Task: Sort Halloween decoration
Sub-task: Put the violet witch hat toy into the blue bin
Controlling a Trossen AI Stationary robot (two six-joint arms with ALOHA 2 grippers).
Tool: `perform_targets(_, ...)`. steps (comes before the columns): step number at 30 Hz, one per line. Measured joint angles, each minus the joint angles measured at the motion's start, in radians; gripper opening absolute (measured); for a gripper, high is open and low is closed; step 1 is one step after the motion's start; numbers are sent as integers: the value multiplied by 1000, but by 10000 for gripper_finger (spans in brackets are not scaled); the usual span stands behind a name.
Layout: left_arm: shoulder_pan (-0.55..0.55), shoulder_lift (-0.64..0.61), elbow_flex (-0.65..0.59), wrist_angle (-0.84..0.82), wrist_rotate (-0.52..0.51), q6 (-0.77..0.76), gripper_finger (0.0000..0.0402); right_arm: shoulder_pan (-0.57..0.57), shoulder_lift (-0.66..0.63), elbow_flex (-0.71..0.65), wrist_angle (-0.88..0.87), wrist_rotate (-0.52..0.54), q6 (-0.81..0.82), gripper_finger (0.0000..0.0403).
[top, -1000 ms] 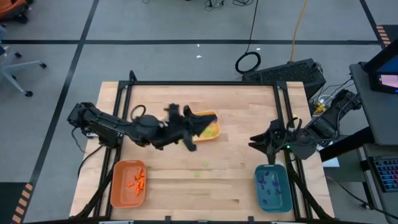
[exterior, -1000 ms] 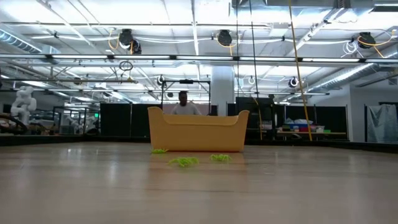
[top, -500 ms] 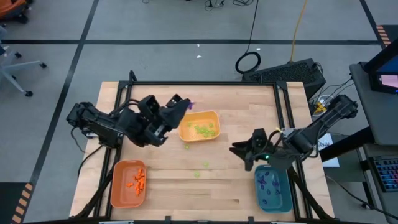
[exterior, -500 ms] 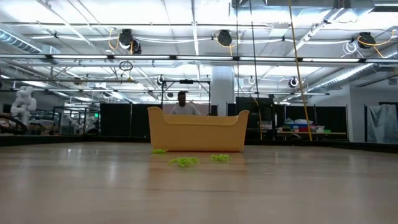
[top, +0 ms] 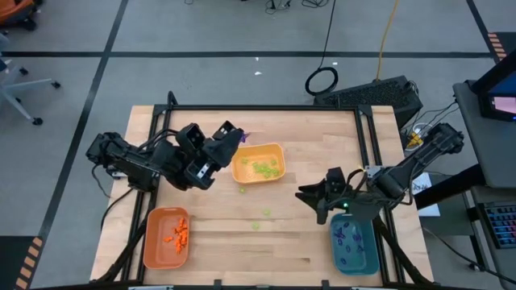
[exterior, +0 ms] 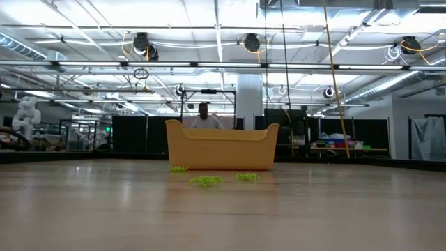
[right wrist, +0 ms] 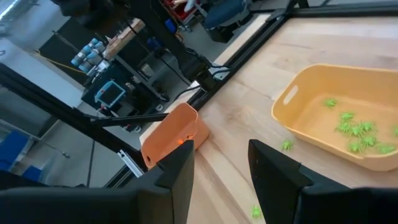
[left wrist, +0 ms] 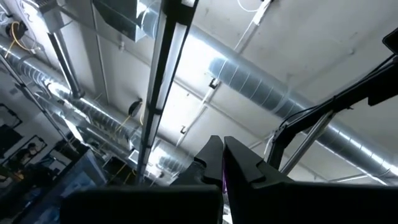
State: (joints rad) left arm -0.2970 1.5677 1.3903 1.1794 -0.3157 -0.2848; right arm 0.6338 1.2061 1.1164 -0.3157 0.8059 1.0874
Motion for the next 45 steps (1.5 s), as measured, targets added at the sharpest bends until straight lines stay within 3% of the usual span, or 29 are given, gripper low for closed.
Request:
perform_targets(9,0,0,0,-47,5,61,0,0,-84,0,-2,-19,-139,137)
perform_targets(16,20,-1,0,-113,139,69,0,-1,-124,0,-4,-21,-285,137)
perform_targets(21,22,0,-1,-179,205,210,0,-7,-129,0,-7,-21,-351,137)
perform_targets(27,22,0,-1,-242,262,425,0,-6,-129,0,-5,-29,-367,137)
perform_targets(33,21,0,-1,-268,286,627,0,-6,-130,0,-5,-138,-324,137)
perform_targets(45,21,0,-1,-370,287,638,0,-6,-150,0,-6,-181,-353,137)
